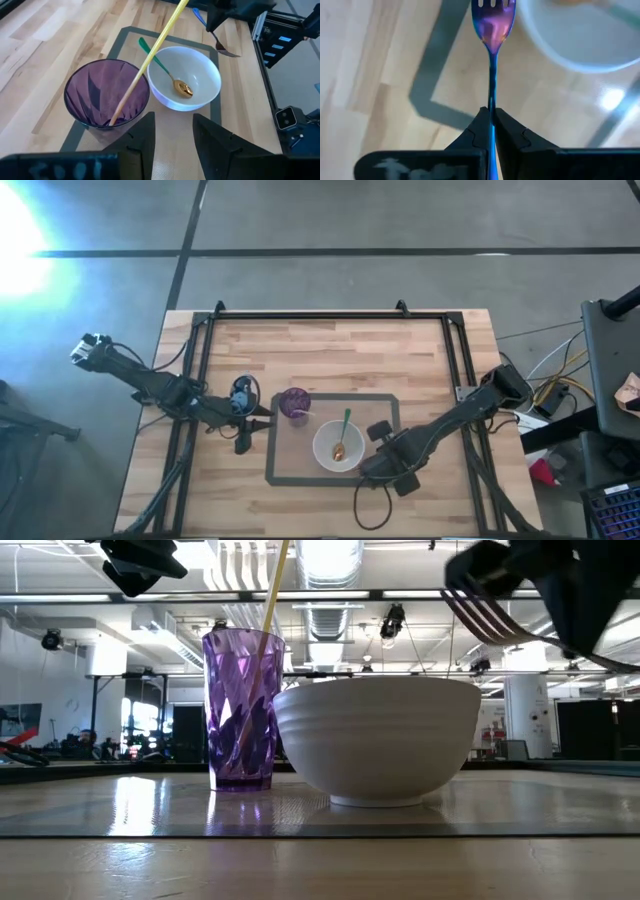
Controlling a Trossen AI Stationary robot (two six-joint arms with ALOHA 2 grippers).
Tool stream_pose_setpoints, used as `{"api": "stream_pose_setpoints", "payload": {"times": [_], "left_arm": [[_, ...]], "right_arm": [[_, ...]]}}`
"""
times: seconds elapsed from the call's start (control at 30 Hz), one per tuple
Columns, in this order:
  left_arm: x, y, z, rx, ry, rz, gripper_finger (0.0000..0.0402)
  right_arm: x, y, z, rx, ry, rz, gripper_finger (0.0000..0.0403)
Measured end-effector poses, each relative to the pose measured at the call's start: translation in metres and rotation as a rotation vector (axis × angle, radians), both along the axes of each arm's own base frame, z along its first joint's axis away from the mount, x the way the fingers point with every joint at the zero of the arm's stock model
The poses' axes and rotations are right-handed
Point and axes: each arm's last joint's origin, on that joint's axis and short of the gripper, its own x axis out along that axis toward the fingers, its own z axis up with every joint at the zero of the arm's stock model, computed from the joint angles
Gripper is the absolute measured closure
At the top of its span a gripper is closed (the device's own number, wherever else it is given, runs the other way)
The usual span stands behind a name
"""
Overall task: Pick & Place Utensil
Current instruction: Put the blue fork on the white bowl
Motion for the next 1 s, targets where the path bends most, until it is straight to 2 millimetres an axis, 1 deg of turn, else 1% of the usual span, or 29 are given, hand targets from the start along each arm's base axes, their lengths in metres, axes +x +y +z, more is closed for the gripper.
{"api": "stream_pose_setpoints", "payload": {"times": [0.17,0.4,0.7,1.0], "left_arm": [[0.000,0.000,0.000,0.000,0.000,0.000,0.0278],[0.000,0.000,0.000,0.000,0.000,0.000,0.0278],[0.002,-0.001,0.003,-0.015,-0.032,0.000,0.0278],[0.003,-0.001,0.005,0.003,-0.053,-0.017,0.0278]], "right_arm": [[0.007,0.000,0.015,-0.078,-0.093,0.101,0.0391],[0.014,-0.002,0.028,-0.217,-0.184,0.221,0.0391],[0.018,-0.010,0.031,-0.461,-0.242,0.320,0.0390],[0.021,-0.012,0.031,-0.552,-0.231,0.430,0.0390]]}}
